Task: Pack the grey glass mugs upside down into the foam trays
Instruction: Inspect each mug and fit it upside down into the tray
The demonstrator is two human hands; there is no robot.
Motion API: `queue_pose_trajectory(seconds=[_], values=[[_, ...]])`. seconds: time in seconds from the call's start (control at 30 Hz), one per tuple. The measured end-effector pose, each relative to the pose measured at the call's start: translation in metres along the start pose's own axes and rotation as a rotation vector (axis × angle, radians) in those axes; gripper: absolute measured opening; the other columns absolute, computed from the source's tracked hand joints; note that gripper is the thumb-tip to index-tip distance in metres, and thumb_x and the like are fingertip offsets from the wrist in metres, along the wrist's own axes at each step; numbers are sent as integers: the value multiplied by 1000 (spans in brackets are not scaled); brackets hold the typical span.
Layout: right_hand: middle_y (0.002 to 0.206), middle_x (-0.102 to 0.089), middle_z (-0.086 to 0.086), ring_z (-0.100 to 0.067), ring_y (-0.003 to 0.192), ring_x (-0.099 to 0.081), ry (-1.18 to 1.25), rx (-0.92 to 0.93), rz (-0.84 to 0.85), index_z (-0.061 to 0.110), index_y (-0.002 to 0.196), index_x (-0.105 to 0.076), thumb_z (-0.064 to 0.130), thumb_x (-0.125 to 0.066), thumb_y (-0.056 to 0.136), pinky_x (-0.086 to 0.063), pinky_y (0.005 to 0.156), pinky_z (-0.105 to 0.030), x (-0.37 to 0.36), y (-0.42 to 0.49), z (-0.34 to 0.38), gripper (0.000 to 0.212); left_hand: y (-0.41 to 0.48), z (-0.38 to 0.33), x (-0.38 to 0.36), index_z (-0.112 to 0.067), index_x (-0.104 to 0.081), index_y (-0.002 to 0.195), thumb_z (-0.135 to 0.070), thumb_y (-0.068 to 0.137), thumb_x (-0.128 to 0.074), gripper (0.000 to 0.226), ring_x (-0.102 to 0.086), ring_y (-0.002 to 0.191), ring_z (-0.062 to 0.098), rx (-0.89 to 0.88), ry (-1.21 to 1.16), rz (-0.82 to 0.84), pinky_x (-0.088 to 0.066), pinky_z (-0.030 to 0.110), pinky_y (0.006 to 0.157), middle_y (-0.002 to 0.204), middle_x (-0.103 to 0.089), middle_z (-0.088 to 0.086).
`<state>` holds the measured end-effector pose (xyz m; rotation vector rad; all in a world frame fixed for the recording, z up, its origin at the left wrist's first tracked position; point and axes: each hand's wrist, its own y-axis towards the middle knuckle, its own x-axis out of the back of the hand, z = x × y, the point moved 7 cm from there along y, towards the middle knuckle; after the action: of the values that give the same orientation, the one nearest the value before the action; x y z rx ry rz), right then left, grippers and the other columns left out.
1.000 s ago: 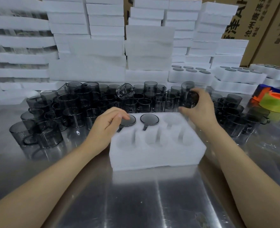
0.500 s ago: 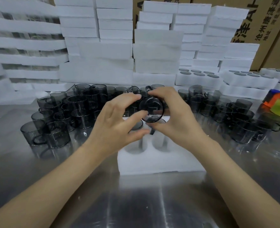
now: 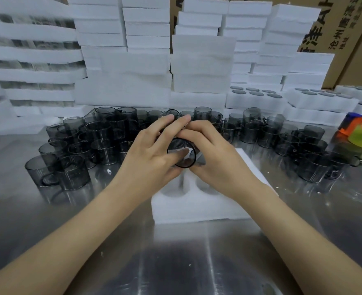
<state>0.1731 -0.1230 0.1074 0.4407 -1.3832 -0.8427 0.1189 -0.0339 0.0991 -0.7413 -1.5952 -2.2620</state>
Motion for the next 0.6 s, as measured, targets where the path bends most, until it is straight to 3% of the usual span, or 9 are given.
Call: queue_pose_trajectory(seconds=[0.23, 0.37, 0.5, 0.6], values=[[127, -53, -7, -23, 112, -54, -115, 26, 57, 14, 128, -57, -7, -69, 71, -53, 50, -42, -4, 0, 5, 62, 1, -2, 1, -11, -66, 73, -18, 90, -66, 18, -36, 134, 29, 2, 30, 41, -44, 46, 99, 141, -48, 15], [128, -52, -3, -19, 113, -53, -131, 11, 35, 16, 128, -57, -5, -69, 71, -52, 48, -40, -3, 0, 3, 62, 1, -4, 2, -9, -65, 71, -17, 88, -66, 19, -37, 132, 28, -17, -21, 32, -44, 45, 99, 138, -51, 15], [130, -50, 1, -16, 117, -50, -144, -3, -9, 16, 125, -57, -8, -66, 65, -53, 52, -39, 0, -1, -5, 65, -2, 2, 0, -10, -68, 77, -27, 87, -68, 20, -34, 133, 28, -5, -92, 76, -42, 44, 99, 142, -34, 7], [129, -49, 0, -17, 116, -50, -131, -14, -50, 15, 125, -56, -11, -65, 63, -53, 54, -40, 1, -2, -8, 67, -4, 3, 1, -9, -68, 80, -26, 89, -67, 19, -36, 130, 28, -7, -84, 59, -43, 44, 97, 140, -35, 6]])
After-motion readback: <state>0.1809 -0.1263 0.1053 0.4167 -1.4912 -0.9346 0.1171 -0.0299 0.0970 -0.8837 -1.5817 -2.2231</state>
